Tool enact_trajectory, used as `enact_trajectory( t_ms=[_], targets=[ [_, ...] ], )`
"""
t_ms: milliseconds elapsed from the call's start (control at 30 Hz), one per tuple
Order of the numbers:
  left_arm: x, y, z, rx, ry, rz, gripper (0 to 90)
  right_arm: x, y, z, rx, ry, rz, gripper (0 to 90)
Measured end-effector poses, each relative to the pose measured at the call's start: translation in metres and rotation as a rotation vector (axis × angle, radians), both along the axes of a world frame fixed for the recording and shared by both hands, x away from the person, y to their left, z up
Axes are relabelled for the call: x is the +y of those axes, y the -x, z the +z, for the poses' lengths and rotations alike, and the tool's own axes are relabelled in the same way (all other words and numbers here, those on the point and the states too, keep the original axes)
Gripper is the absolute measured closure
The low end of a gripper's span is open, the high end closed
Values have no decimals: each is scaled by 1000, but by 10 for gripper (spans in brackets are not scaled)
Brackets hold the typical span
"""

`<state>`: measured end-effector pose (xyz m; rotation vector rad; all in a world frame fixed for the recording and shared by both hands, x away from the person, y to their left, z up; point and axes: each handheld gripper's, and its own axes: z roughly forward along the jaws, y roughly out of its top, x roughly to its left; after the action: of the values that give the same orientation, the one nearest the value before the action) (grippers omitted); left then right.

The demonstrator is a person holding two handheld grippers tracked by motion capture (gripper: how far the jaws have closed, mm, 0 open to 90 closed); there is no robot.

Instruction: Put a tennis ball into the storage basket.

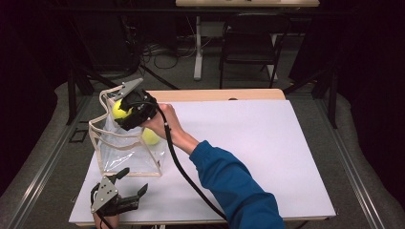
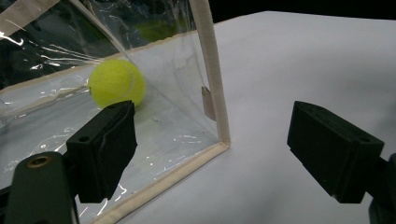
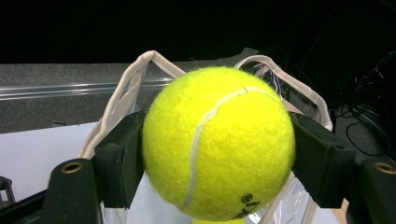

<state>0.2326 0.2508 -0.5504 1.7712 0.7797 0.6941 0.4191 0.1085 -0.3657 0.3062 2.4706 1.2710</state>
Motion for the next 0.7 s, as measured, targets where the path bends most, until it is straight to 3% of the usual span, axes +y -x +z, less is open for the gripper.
enact_trajectory(
  t_ms=[267,333,500,700],
  targets=[
    [0,0,0,0,2,0,160,4,-3,-5,21,26,-4,245],
    [0,0,0,0,2,-1,160,5,-5,-7,37,39,-13,195],
    [0,0,0,0,2,0,160,-2,-6,-5,70,21,-23,82],
    [0,0,0,0,-1,1,160,-19,-5,2,90,-12,-9,17]
  ],
)
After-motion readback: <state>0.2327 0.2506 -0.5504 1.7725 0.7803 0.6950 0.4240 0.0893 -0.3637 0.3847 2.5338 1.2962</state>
